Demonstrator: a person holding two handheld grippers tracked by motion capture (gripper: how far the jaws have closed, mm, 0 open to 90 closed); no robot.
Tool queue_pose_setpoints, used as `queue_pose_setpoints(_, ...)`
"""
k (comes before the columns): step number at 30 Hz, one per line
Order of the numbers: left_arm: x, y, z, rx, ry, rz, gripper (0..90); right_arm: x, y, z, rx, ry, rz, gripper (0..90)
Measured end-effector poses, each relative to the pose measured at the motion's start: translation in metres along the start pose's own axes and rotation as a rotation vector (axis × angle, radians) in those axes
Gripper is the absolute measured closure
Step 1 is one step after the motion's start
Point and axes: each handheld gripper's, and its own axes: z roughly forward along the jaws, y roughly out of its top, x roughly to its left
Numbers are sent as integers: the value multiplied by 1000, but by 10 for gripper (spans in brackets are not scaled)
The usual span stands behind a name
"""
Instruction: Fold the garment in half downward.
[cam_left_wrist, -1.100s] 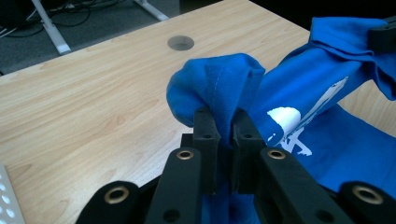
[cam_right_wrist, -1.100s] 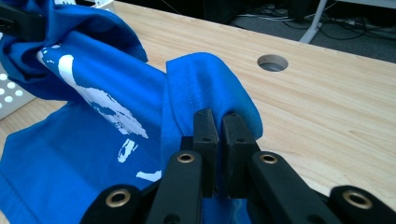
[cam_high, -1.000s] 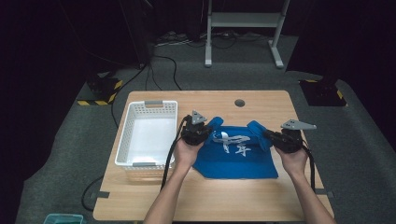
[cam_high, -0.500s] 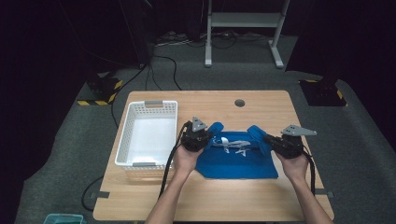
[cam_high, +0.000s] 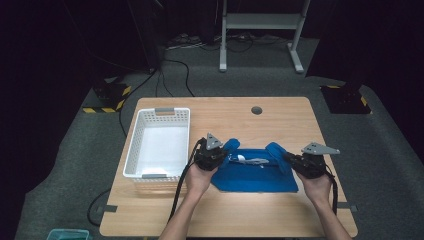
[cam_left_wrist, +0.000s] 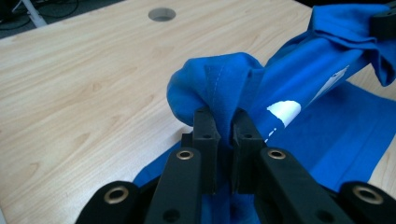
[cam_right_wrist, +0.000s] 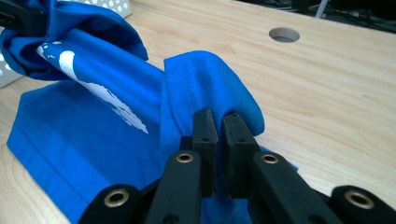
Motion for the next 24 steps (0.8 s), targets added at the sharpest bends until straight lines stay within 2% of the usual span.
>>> queue_pose_setpoints(9,-6,-17,5,30,-14,2,831,4,-17,1,20,-2,25,854)
queue_pose_setpoints(15,-16,-32,6,55,-3,21,830,11,-34,1,39,-8,24,853)
queue_pose_setpoints(19,-25,-44,6,90,-1,47,829,17,-47,0,67,-8,19,852)
queue_pose_setpoints(24,-30,-56,13,125,-3,48,828,20,-58,1,91,-13,24,849)
